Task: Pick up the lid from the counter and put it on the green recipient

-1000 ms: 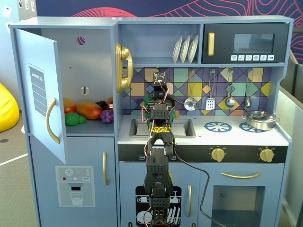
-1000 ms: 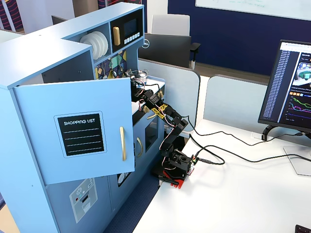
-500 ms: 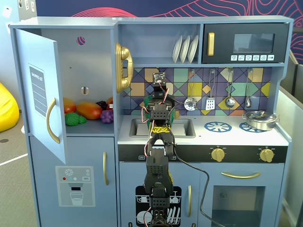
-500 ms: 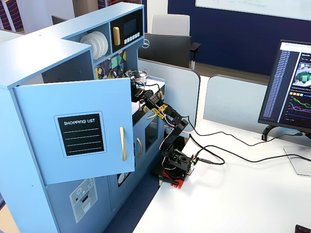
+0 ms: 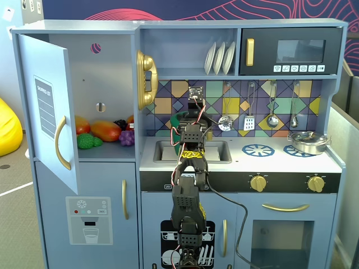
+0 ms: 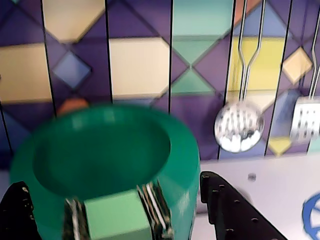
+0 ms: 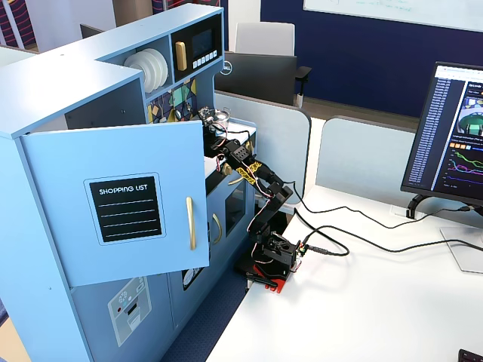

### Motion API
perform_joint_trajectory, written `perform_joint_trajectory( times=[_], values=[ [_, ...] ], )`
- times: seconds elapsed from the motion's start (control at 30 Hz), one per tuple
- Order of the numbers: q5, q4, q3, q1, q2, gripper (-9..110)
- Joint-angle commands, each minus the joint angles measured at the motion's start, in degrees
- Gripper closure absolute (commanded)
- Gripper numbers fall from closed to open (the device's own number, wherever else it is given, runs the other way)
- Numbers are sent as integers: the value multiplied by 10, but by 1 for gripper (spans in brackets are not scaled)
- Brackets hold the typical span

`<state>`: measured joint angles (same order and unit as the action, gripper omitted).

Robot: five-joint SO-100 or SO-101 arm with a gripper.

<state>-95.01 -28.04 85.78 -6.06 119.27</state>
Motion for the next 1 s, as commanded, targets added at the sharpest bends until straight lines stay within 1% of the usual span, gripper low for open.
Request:
perform_joint_trajectory(
  times=[0.0, 0.07, 0.13, 0.2, 0.33, 0.43, 0.5, 0.57, 0.67, 0.8, 0.9, 0.97],
  values=[
    [-20, -29, -56, 27, 76, 64],
    [-28, -83, -40, 36, 123, 65],
    [-32, -124, 10, 34, 180, 67],
    [-36, -157, 83, 25, 243, 68],
    [-8, -237, 251, 1, 363, 70],
    [-12, -267, 406, -11, 441, 78],
    [-24, -282, 510, -15, 491, 87],
    [-7, -286, 600, -10, 527, 92],
    [-9, -266, 724, -5, 554, 100],
    [28, -258, 821, 17, 559, 101],
    [22, -316, 859, 30, 577, 101],
    [73, -348, 859, 47, 570, 101]
  ],
)
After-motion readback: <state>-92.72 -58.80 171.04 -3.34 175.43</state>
